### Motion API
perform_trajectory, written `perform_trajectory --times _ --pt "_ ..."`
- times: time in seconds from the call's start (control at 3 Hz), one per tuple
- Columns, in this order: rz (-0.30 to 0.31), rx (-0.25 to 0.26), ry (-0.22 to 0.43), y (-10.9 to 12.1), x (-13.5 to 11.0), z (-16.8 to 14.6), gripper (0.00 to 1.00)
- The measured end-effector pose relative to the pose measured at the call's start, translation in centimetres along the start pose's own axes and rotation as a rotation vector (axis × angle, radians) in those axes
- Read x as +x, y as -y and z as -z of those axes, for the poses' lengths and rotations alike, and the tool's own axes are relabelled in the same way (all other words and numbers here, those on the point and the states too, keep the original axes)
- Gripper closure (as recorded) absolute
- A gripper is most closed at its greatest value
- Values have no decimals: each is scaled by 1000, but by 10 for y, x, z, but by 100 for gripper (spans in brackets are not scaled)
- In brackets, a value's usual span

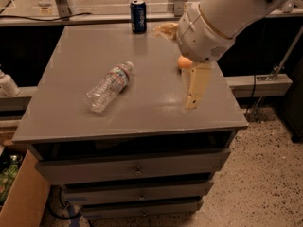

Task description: Pick water bottle

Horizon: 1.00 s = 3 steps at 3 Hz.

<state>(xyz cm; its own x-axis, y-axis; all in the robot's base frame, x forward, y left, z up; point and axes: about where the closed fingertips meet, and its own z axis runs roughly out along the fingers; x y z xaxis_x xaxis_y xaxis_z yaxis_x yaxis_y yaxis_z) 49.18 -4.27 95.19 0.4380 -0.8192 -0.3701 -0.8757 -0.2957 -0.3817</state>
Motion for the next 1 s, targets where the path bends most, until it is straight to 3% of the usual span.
perform_trajectory --times 0.33,0.67,1.0 --pt "63 52 48 21 -19 -22 0" --pt "84 49 83 41 -21 -45 0" --pt "81 4 117 60 -13 -75 0"
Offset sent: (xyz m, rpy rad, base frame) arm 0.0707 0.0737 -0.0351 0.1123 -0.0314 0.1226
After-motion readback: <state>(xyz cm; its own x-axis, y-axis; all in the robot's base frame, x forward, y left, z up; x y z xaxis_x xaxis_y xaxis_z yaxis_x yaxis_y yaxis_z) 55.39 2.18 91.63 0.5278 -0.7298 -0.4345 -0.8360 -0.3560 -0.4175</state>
